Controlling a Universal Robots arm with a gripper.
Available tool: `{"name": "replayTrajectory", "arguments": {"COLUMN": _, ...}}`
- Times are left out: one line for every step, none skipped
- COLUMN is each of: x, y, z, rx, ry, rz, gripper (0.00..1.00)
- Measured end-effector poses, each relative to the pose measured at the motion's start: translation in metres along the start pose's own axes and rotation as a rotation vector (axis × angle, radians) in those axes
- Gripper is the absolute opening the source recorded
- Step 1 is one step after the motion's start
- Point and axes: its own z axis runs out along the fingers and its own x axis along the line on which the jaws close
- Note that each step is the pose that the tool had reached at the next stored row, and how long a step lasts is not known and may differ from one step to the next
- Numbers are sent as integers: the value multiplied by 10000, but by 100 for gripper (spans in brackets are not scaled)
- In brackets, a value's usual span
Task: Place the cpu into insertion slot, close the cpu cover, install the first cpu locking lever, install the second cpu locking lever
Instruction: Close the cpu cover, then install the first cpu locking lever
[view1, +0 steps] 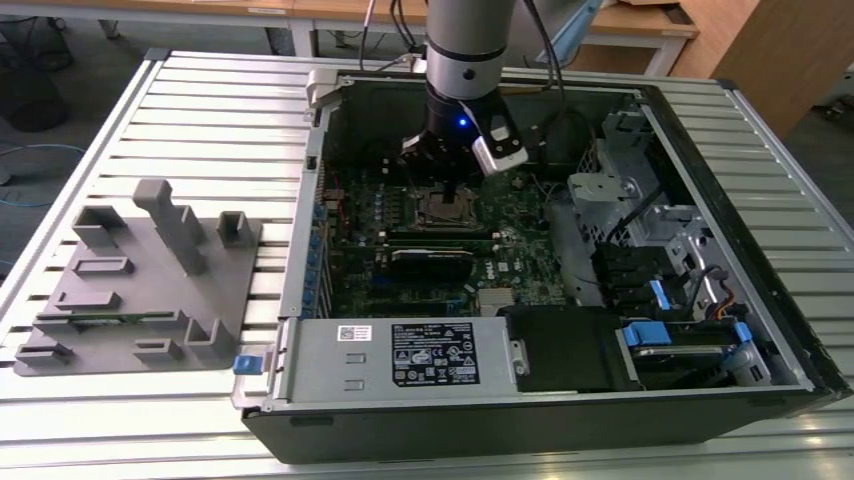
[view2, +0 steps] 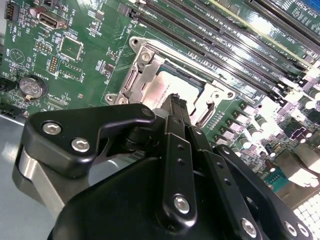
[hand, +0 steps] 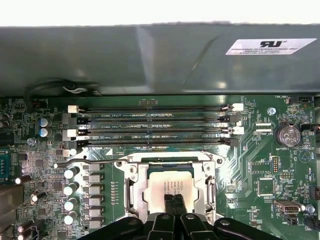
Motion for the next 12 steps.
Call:
{"name": "replayTrajectory", "arguments": {"x": 1, "y": 0, "z": 0, "rx": 0, "ry": -1, "rz": 0, "gripper": 11}}
{"name": "replayTrajectory", "arguments": {"x": 5, "y": 0, "z": 0, "rx": 0, "ry": -6, "rz": 2, "gripper": 11}}
{"name": "replayTrajectory", "arguments": {"x": 9, "y": 0, "z": -1, "rx": 0, "ry": -11, "rz": 1, "gripper": 11}}
{"name": "replayTrajectory", "arguments": {"x": 11, "y": 0, "z": 0, "rx": -1, "ry": -13, "rz": 0, "gripper": 11}}
{"name": "replayTrajectory", "arguments": {"x": 14, "y": -1, "z": -1, "rx": -1, "ry": -14, "rz": 0, "gripper": 11}}
{"name": "replayTrajectory", "arguments": {"x": 17, "y": -1, "z": -1, "rx": -1, "ry": -14, "rz": 0, "gripper": 11}}
{"name": "replayTrajectory", "arguments": {"x": 17, "y": -1, "z": -1, "rx": 0, "ry": -14, "rz": 0, "gripper": 11}}
{"name": "replayTrajectory", "arguments": {"x": 17, "y": -1, "z": -1, "rx": -1, "ry": -14, "rz": 0, "gripper": 11}}
{"name": "replayTrajectory", "arguments": {"x": 17, "y": -1, "z": -4, "rx": -1, "ry": -14, "rz": 0, "gripper": 11}}
{"name": "replayTrajectory", "arguments": {"x": 17, "y": -1, "z": -10, "rx": 2, "ry": -13, "rz": 0, "gripper": 11}}
{"name": "replayTrajectory", "arguments": {"x": 17, "y": -1, "z": -15, "rx": 1, "ry": -13, "rz": 0, "gripper": 11}}
{"name": "replayTrajectory", "arguments": {"x": 16, "y": 0, "z": -18, "rx": -1, "ry": -14, "rz": 0, "gripper": 11}}
